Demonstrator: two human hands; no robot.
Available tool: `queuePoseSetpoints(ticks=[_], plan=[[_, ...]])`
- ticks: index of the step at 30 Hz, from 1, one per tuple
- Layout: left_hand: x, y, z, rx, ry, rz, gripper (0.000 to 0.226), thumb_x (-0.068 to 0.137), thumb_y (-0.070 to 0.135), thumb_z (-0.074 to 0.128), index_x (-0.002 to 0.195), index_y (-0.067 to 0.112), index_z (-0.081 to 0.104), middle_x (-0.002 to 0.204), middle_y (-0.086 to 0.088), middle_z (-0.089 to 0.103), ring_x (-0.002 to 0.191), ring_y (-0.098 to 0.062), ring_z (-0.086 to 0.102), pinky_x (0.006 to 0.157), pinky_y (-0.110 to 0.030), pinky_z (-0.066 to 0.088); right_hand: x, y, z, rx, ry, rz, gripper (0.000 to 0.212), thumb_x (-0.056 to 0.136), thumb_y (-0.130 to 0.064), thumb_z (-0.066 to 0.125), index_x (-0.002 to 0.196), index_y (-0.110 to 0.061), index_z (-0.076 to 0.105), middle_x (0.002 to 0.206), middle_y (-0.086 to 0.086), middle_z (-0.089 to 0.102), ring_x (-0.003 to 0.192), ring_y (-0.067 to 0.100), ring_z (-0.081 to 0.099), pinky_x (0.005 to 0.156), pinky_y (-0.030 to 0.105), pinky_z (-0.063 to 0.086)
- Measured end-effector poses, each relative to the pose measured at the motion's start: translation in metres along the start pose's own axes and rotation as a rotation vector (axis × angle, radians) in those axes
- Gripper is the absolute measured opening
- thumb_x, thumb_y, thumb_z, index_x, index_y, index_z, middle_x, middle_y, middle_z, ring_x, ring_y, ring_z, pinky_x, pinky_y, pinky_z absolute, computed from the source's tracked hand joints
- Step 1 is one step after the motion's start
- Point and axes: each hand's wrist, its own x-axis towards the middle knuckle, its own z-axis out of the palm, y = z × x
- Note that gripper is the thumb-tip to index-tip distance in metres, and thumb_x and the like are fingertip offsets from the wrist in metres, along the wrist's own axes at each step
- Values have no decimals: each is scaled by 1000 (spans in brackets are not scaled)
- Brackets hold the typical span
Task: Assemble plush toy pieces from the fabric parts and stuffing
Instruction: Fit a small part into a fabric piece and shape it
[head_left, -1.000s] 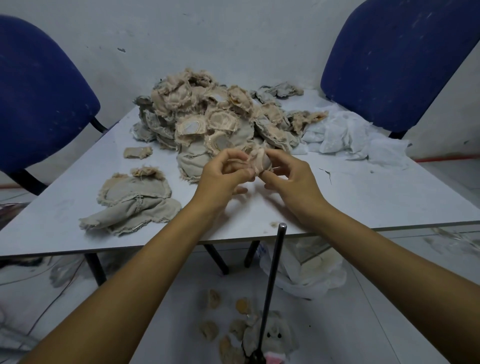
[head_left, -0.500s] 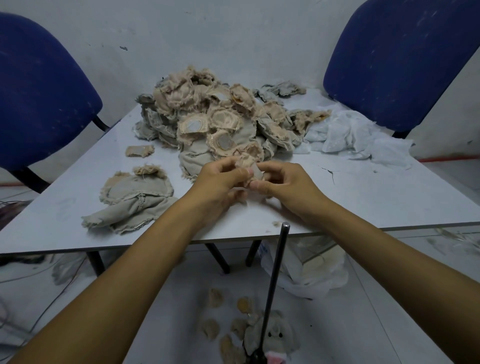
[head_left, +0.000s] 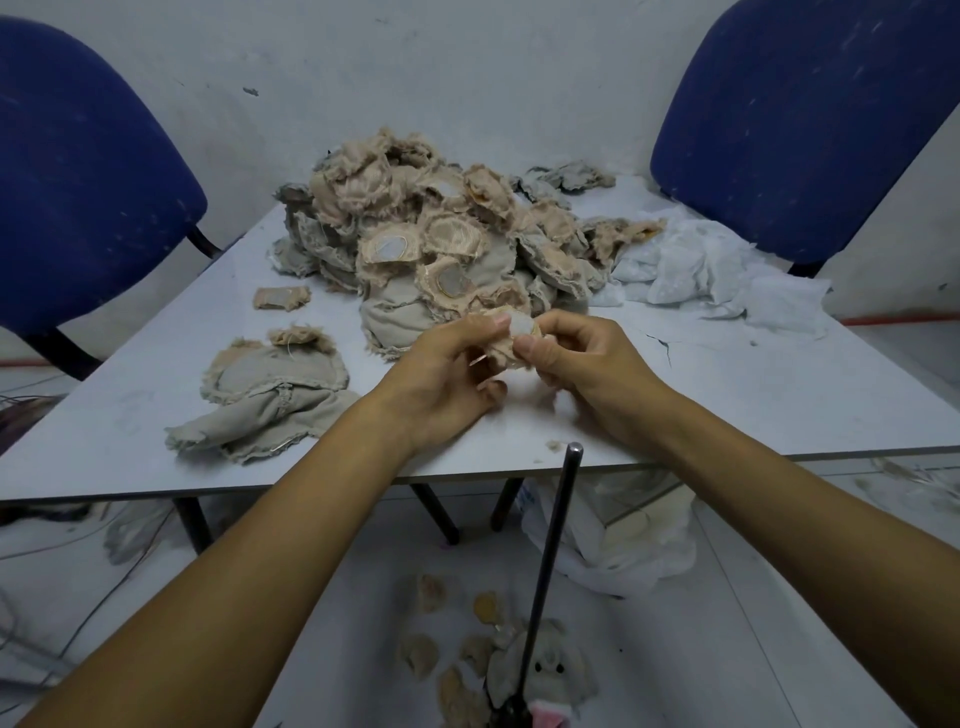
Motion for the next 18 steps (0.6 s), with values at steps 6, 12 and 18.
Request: queuePoseSetpoints(ticks=[6,12,18], plan=[[0,-8,4,87,-7,241,19,84,3,61,76,17,54,83,-2,66,79,-16,62,62,-29,39,3,7,4,-141,241,7,22,91,-18,71,76,-5,60,60,-4,54,58,8,50,53,21,46],[2,-19,10,480,248,477,22,86,3,72,75,14,56,83,-13,62,81,-18,61,70,-34,53,5,11,5,-213,365,6,34,86,-25,73,56,-23,56,60,1,56,54,11,53,50,27,51],[1,-13,8,251,72,289,18,89,6,67,101,8,54,90,-10,62,78,-19,67,64,-33,57,5,13,3,-255,385,-14,41,82,-20,72,58,-24,39,57,8,50,44,15,53,45,36,53]])
